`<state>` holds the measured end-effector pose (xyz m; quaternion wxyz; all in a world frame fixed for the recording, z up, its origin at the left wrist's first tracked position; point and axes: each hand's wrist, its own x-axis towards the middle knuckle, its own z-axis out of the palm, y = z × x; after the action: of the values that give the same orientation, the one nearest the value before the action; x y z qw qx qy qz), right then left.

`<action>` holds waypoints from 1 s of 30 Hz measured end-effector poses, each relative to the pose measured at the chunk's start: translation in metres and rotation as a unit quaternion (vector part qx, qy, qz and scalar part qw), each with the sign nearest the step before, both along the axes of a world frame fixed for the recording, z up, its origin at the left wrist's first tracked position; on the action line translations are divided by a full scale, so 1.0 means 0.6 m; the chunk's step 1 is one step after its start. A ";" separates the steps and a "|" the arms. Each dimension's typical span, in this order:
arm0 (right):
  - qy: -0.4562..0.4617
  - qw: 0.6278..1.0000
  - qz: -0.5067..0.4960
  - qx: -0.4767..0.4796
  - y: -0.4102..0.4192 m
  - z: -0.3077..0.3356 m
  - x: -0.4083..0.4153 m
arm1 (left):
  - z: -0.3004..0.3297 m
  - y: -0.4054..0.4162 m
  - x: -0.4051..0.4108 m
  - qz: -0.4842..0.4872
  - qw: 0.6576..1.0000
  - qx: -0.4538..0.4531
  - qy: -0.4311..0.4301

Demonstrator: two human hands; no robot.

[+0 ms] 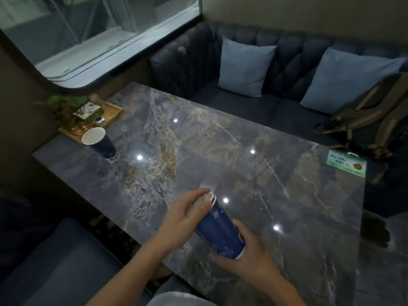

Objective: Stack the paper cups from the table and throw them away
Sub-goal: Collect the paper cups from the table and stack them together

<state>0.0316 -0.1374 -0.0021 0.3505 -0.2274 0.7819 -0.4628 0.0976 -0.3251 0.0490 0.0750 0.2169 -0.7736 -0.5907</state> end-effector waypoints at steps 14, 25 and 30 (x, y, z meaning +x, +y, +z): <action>0.054 0.998 0.016 0.011 -0.179 0.020 -0.036 | -0.035 -0.187 -0.007 0.031 0.998 0.019 0.053; 0.058 0.997 -0.021 0.040 -0.453 0.011 -0.028 | -0.111 -0.505 0.020 0.109 0.993 0.054 -0.001; 0.038 0.997 -0.048 0.039 -0.535 0.004 -0.023 | -0.107 -0.632 0.035 0.171 0.985 -0.025 -0.005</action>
<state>0.0178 -0.4587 0.0006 0.3064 -0.1932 0.8221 -0.4392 0.1187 -0.7043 -0.0155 0.1764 0.3470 -0.7398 -0.5488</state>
